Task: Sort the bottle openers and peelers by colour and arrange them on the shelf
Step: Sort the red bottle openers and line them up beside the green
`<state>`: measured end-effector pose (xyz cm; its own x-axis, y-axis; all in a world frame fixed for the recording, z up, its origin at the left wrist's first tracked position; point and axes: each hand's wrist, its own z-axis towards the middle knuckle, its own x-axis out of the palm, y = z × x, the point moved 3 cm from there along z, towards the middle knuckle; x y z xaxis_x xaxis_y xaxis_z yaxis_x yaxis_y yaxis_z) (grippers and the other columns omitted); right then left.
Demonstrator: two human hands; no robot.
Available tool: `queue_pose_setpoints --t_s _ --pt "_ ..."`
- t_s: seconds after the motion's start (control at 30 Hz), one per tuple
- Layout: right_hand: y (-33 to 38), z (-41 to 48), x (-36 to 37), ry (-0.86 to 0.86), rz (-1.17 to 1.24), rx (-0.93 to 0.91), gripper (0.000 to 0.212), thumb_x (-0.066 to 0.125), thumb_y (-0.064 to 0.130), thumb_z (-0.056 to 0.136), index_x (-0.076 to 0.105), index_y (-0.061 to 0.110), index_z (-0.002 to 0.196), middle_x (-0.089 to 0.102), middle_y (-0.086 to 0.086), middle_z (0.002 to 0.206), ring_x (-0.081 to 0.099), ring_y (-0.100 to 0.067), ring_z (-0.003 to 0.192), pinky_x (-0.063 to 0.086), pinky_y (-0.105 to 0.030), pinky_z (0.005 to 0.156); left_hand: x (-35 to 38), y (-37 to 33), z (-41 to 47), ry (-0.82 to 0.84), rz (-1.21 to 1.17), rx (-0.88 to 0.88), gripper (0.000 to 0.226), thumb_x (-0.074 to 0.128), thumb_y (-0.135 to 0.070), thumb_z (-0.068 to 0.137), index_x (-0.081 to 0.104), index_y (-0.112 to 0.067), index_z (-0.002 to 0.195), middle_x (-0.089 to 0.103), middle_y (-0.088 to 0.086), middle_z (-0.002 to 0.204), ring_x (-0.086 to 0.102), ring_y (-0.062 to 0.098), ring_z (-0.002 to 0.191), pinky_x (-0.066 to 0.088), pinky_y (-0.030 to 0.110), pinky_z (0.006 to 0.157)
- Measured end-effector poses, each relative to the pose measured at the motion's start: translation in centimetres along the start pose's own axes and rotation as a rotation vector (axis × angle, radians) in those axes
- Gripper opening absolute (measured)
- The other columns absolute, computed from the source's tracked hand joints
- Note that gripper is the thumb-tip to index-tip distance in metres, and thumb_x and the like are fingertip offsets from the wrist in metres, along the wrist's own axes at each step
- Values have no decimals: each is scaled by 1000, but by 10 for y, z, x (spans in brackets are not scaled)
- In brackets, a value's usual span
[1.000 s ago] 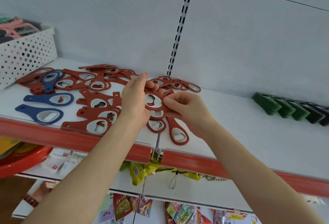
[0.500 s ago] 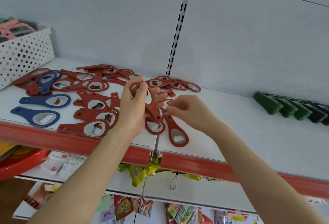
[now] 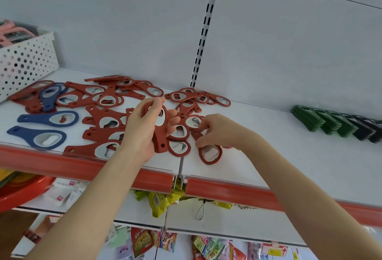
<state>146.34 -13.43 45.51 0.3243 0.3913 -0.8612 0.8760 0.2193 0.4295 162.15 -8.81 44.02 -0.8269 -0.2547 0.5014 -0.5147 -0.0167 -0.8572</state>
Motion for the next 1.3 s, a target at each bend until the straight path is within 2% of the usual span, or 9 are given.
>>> queue_pose_setpoints --t_s 0.13,0.2,0.33,0.5,0.67,0.8,0.93,1.2,1.3 --pt "-1 0 -6 -20 120 -47 21 64 13 83 59 9 103 53 4 80 53 -8 58 46 -15 51 -3 0 -2 42 -40 -26 18 47 -30 95 58 -15 98 62 11 84 67 15 68 56 25 58" --pt "0 -1 -12 -67 231 -58 24 63 8 83 56 11 106 57 1 80 55 -9 62 47 -15 57 -5 1 -2 32 -69 -57 22 46 -33 95 57 -16 100 61 11 85 66 17 72 56 27 59" --pt "9 -2 -19 -178 819 -52 27 57 -3 85 54 12 107 60 -5 78 62 -15 62 57 -24 65 -6 3 -2 21 -115 -81 30 43 -39 95 53 -16 110 62 9 89 66 19 81 56 30 63" --pt "32 1 -1 -273 1294 -79 12 55 -6 87 58 4 80 62 -12 77 64 -12 53 56 -19 58 0 1 -6 42 -169 29 62 60 -45 81 43 -13 132 59 13 125 62 25 109 48 45 94" --pt "40 -2 19 -250 788 -229 13 62 10 87 65 14 74 63 3 70 57 -2 59 49 -15 62 -4 -3 -6 -79 -202 125 43 55 -8 89 43 -19 130 65 10 97 66 19 92 57 33 76" --pt "33 -2 8 -375 378 -267 10 61 20 88 67 15 82 68 2 83 54 0 68 41 -9 66 -14 -7 -5 -119 -219 133 24 47 -4 95 53 -21 110 65 15 88 70 21 82 58 34 67" --pt "26 1 19 -237 -71 -220 34 63 33 85 63 13 113 61 -3 105 54 -17 94 44 -28 80 -18 -12 -5 -136 -189 157 17 48 -4 94 51 -18 103 58 13 74 63 15 62 59 37 68" --pt "9 8 8 -337 444 -198 17 70 9 80 61 15 93 57 2 80 59 -18 79 52 -34 80 -22 -13 -2 -118 -114 33 4 59 -20 90 58 -19 86 61 13 77 55 16 53 51 26 52" --pt "3 3 -15 -381 510 -265 12 66 2 82 66 12 89 63 2 79 62 -3 69 51 -17 73 -24 -17 1 -85 -54 -6 13 59 -31 89 58 -18 88 62 10 78 57 15 53 50 23 51"
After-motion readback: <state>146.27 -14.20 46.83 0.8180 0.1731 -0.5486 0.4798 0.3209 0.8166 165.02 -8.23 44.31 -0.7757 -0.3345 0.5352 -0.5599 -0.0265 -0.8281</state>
